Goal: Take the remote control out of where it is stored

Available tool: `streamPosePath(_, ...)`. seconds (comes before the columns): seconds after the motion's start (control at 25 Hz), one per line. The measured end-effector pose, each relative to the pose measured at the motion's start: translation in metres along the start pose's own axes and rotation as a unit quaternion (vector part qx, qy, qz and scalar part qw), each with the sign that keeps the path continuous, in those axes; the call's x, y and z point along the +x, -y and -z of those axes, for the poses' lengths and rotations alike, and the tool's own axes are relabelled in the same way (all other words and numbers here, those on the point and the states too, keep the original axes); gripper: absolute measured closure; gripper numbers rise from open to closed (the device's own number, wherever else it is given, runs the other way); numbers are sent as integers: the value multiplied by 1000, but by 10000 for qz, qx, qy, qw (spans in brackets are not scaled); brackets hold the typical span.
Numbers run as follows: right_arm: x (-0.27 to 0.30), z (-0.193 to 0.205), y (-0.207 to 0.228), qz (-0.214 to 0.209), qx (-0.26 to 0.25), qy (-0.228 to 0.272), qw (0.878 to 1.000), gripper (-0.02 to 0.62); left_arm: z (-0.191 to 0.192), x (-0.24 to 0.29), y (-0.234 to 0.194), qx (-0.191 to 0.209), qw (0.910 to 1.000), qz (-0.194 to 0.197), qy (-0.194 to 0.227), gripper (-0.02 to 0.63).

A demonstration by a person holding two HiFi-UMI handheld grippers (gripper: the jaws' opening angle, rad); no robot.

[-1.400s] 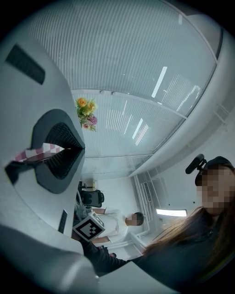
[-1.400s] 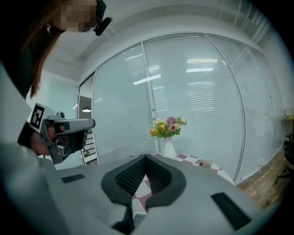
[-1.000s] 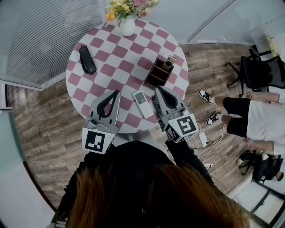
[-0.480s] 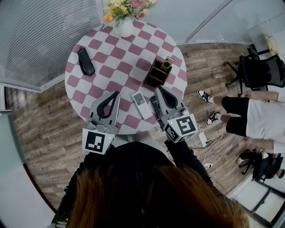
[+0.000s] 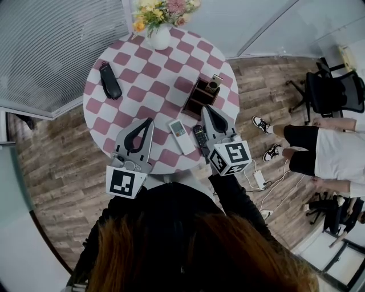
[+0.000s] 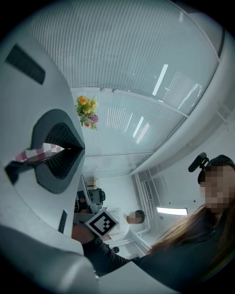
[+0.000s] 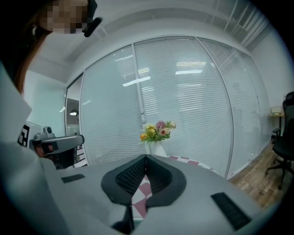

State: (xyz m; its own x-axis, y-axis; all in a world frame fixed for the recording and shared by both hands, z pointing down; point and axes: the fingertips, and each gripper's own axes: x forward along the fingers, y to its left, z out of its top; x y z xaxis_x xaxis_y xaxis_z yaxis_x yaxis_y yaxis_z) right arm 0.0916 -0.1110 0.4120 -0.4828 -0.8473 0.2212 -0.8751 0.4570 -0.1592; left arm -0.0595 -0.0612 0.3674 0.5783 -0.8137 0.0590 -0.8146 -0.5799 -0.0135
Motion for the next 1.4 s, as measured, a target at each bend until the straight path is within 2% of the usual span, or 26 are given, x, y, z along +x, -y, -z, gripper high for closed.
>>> streamPosePath(0.24,25,22,36,633,104,-339,9974,580,-2,0,3,139,9999,38,-8,597)
streamPosePath(0.56,60,49,86,1258,311,-594,9898,581,-3,-4,-1,150,9999,-20,-57,597)
streamPosePath(0.8,71,75,124,2043,612,-858,9732,580,-2,-6,-4,146,9998,-65,-115,597)
streamPosePath(1.0,77,83,140,2466,829,-908,9613,575,-2,-8,-6,154,9998,-83,-136,597)
streamPosePath(1.04,79,86,142,2527,904,-949,9586,563,-2,-8,-7,149,9997,-92,-141,597)
streamPosePath(1.2,85,98,153,2850,1182,-1211,9435,395,0,-8,-9,137,9997,-125,-158,597)
streamPosePath(1.4,96,101,157,2975,1129,-1408,9375,360,1,-10,-12,134,9996,-164,-195,597)
